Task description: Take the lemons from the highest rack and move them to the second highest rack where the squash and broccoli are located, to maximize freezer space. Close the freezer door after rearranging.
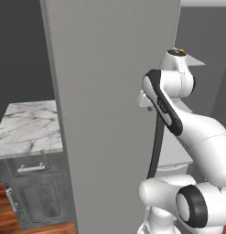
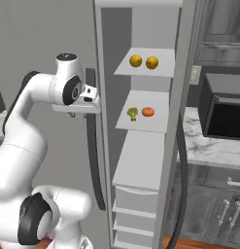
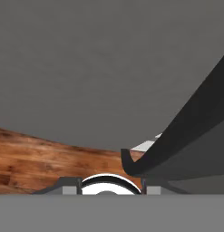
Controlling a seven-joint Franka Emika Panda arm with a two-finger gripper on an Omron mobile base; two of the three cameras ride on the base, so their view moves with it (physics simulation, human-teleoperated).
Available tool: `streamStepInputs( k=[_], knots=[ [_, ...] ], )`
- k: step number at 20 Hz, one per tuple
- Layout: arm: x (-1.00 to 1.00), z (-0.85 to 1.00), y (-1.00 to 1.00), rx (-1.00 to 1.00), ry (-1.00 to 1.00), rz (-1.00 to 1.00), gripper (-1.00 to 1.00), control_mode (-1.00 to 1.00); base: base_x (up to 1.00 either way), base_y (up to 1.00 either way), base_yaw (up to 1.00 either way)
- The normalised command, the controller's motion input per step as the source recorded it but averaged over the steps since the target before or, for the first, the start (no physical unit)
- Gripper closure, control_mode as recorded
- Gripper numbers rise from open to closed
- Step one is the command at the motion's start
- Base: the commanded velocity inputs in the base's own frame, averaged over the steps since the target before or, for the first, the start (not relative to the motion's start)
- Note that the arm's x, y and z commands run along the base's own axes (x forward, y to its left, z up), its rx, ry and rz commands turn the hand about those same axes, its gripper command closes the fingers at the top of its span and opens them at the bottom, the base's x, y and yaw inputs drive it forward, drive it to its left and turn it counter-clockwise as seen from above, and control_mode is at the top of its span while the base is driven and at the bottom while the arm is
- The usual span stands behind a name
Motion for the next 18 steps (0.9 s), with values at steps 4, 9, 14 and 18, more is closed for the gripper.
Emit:
streamStepInputs(
  k=[4, 9, 14, 18],
  knots=[
    [-0.04, 0.00, 0.00, 0.00, 0.00, 0.00, -1.00, 1.00, -0.01, 0.00, 0.00],
    [0.00, 0.00, 0.00, 0.00, 0.00, 0.00, -1.00, 1.00, -0.59, 0.00, -0.01],
    [0.00, 0.00, 0.00, 0.00, 0.00, 0.00, -1.00, 1.00, -0.67, 0.00, -0.27],
    [0.00, 0.00, 0.00, 0.00, 0.00, 0.00, -1.00, 1.00, -0.05, 0.00, -0.62]
  ],
)
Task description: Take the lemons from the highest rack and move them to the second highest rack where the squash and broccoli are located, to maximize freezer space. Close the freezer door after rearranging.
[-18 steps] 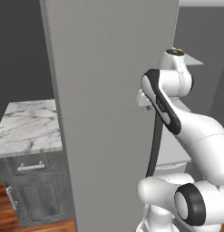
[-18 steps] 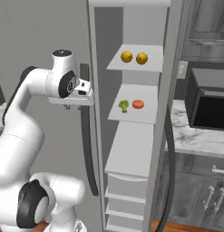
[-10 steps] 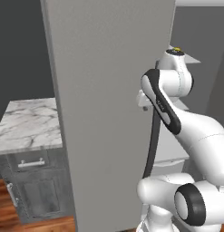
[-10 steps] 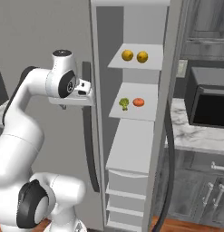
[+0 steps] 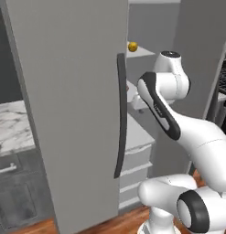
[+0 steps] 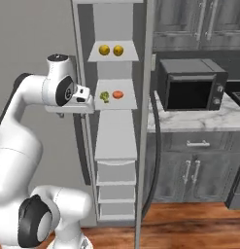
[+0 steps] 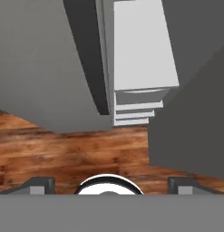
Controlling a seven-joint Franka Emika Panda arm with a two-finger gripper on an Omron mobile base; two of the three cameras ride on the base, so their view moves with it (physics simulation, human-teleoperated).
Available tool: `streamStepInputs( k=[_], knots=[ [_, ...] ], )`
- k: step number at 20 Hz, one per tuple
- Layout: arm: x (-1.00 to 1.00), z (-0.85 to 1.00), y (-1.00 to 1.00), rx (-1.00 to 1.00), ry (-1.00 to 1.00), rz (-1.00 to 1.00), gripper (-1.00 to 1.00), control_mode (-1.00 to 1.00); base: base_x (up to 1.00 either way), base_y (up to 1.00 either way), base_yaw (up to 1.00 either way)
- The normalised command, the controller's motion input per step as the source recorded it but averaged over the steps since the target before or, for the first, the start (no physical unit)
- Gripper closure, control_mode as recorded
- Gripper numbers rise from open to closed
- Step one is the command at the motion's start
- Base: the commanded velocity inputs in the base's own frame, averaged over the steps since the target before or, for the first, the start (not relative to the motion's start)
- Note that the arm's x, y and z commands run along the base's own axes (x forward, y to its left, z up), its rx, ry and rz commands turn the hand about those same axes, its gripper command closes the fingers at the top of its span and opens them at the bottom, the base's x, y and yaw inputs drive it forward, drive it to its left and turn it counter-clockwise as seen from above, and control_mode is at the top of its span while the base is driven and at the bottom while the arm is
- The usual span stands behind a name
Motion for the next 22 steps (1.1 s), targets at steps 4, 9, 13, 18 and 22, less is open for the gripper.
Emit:
streamStepInputs(
  k=[4, 9, 13, 18, 22],
  knots=[
    [0.00, 0.00, 0.00, 0.00, 0.00, 0.00, -1.00, 1.00, 0.06, 0.00, -0.67],
    [0.00, 0.00, 0.00, 0.00, 0.00, 0.00, -1.00, 1.00, 0.36, 0.06, -0.26],
    [0.00, 0.00, 0.00, 0.00, 0.00, 0.00, -1.00, 1.00, 0.42, 0.39, -0.09],
    [0.00, 0.00, 0.00, 0.00, 0.00, 0.00, -1.00, 1.00, 0.46, 0.16, 0.00],
    [0.00, 0.00, 0.00, 0.00, 0.00, 0.00, -1.00, 1.00, 0.43, 0.00, 0.01]
  ],
)
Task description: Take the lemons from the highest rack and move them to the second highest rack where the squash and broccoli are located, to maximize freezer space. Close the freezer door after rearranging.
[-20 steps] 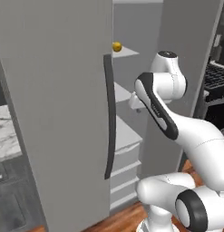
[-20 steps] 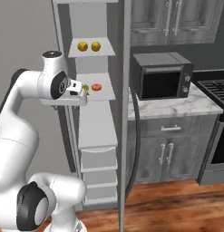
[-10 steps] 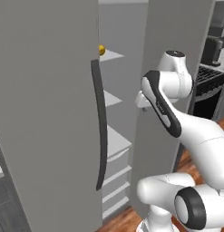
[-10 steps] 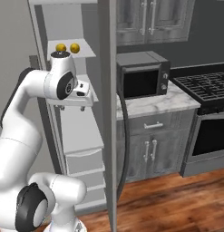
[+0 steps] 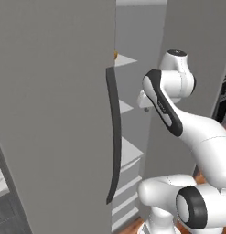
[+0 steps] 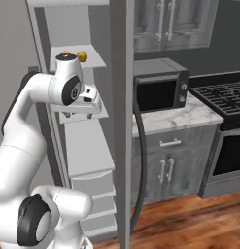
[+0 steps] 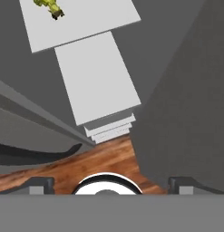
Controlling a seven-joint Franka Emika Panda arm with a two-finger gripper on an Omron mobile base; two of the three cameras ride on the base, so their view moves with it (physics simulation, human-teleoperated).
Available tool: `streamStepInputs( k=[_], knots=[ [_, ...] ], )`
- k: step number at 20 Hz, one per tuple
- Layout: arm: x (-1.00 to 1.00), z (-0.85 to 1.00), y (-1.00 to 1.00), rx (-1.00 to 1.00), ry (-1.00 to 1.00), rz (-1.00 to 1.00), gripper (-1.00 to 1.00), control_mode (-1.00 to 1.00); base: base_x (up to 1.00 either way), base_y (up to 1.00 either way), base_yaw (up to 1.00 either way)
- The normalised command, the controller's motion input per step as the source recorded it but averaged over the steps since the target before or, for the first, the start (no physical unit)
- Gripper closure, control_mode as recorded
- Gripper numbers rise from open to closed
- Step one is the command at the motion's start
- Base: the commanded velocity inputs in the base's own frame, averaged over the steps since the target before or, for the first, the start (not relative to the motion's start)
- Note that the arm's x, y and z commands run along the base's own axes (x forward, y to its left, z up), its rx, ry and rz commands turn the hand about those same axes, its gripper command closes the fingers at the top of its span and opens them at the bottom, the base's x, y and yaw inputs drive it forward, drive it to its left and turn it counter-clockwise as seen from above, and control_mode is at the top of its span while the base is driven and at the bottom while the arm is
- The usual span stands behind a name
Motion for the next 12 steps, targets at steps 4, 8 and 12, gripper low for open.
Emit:
streamStepInputs(
  k=[4, 8, 12],
  knots=[
    [0.00, 0.00, 0.00, 0.00, 0.00, 0.00, -1.00, 1.00, 0.43, -0.03, 0.03],
    [0.00, 0.00, 0.00, 0.00, 0.00, 0.00, -1.00, 1.00, 0.42, -0.18, 0.05],
    [0.00, 0.00, 0.00, 0.00, 0.00, 0.00, -1.00, 1.00, 0.42, -0.17, 0.00]
  ],
)
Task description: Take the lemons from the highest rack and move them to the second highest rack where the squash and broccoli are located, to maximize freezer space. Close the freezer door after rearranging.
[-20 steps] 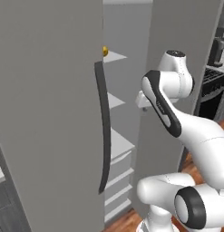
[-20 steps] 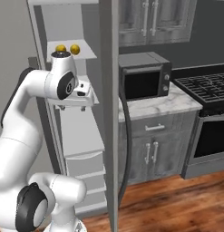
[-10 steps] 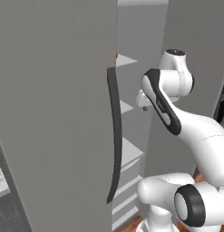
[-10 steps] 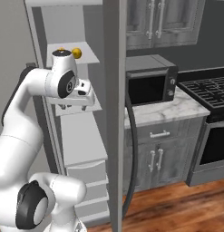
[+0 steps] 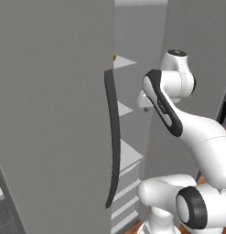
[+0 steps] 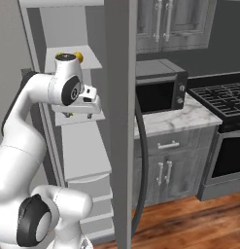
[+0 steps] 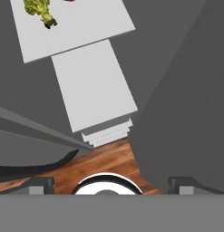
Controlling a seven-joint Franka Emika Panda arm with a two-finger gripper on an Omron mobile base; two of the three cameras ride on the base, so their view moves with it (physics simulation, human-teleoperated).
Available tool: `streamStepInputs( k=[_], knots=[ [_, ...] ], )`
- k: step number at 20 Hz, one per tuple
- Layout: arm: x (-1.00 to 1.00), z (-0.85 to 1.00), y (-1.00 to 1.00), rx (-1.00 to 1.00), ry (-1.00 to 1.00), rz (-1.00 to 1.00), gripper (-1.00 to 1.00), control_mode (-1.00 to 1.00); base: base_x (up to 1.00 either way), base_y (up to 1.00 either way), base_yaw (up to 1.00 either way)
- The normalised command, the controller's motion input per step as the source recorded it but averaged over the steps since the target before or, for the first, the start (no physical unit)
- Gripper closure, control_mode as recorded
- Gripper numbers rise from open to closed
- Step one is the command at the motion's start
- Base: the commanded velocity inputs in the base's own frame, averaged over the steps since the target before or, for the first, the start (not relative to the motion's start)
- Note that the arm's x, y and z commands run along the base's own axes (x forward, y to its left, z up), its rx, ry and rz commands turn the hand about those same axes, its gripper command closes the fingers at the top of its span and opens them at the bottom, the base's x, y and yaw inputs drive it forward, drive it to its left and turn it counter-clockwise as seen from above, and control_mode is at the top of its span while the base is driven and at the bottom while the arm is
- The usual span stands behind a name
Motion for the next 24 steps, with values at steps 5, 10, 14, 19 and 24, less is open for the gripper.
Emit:
streamStepInputs(
  k=[5, 10, 14, 19, 24],
  knots=[
    [0.00, 0.00, 0.00, 0.00, 0.00, 0.00, -1.00, 1.00, 0.40, -0.05, 0.03],
    [0.00, 0.00, 0.00, 0.00, 0.00, 0.00, -1.00, 1.00, 0.27, 0.01, 0.09],
    [0.25, 0.02, 0.03, 0.04, 0.00, 0.09, -1.00, -1.00, 0.00, 0.00, 0.00],
    [0.03, 0.53, 0.00, 0.20, -0.22, 0.05, -1.00, -1.00, 0.00, 0.00, 0.00],
    [0.13, 0.80, 0.20, 0.04, -0.14, -0.09, -1.00, -1.00, 0.00, 0.00, 0.00]
  ],
)
